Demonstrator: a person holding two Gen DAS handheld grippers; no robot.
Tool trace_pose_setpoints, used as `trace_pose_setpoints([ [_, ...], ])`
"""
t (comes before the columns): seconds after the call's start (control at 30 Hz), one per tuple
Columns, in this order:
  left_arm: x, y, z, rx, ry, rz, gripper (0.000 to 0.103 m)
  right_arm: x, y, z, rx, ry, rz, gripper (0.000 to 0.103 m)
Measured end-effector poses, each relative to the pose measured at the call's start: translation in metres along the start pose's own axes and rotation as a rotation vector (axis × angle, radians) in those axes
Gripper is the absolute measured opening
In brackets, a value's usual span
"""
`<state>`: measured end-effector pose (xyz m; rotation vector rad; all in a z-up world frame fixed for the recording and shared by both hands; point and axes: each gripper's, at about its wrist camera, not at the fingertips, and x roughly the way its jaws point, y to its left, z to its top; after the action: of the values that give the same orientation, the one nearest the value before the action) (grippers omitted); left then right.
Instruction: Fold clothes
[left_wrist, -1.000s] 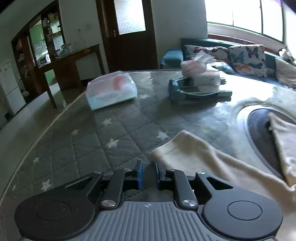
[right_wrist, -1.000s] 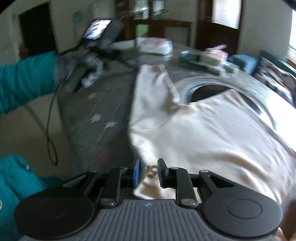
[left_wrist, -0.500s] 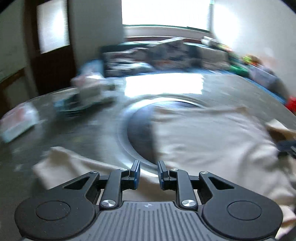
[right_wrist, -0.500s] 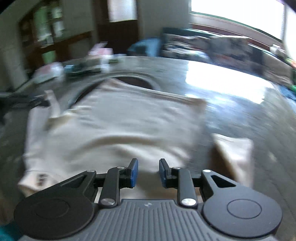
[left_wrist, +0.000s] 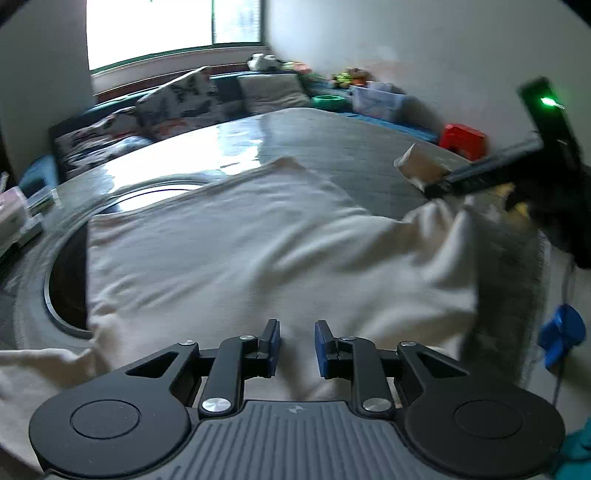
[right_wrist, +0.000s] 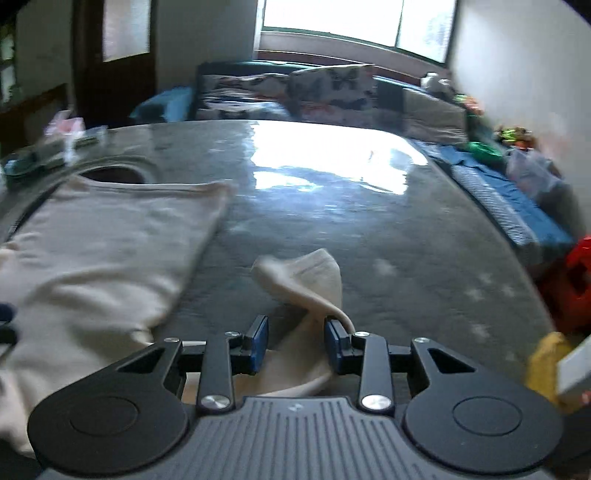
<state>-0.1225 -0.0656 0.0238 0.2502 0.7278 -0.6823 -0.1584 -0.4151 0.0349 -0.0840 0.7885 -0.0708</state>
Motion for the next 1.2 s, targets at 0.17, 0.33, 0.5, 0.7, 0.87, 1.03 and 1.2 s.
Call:
trace_pose_setpoints([
  [0.17, -0.004, -0.01, -0.006, 0.053, 0.005, -0.056, 0.023, 0.001, -0.018, 0.0, 0.04, -0.009, -0.115, 0.039],
  [0.33, -0.007, -0.013, -0.001, 0.058, -0.012, -0.101, 0.023, 0.004, -0.034, 0.0, 0.074, -0.01, -0.133, 0.04],
  [0.5, -0.007, -0.014, -0.002, 0.041, -0.016, -0.098, 0.023, 0.014, -0.054, -0.004, 0.148, 0.016, -0.152, 0.04],
  [0.7, -0.004, -0.014, -0.005, 0.044, 0.004, -0.124, 0.023, 0.007, -0.062, -0.021, 0.193, 0.022, -0.145, 0.039],
  [0.87, -0.001, -0.015, -0.006, 0.047, 0.005, -0.135, 0.023, 0.009, -0.064, -0.023, 0.198, 0.013, -0.134, 0.039],
  [1.03, 0.0, -0.018, -0.007, 0.04, -0.002, -0.131, 0.025, 0.019, -0.069, -0.017, 0.199, -0.007, -0.143, 0.039],
  [1.2, -0.003, -0.023, -0.01, 0.069, -0.006, -0.133, 0.029, 0.028, -0.071, -0.01, 0.193, -0.013, -0.164, 0.04],
])
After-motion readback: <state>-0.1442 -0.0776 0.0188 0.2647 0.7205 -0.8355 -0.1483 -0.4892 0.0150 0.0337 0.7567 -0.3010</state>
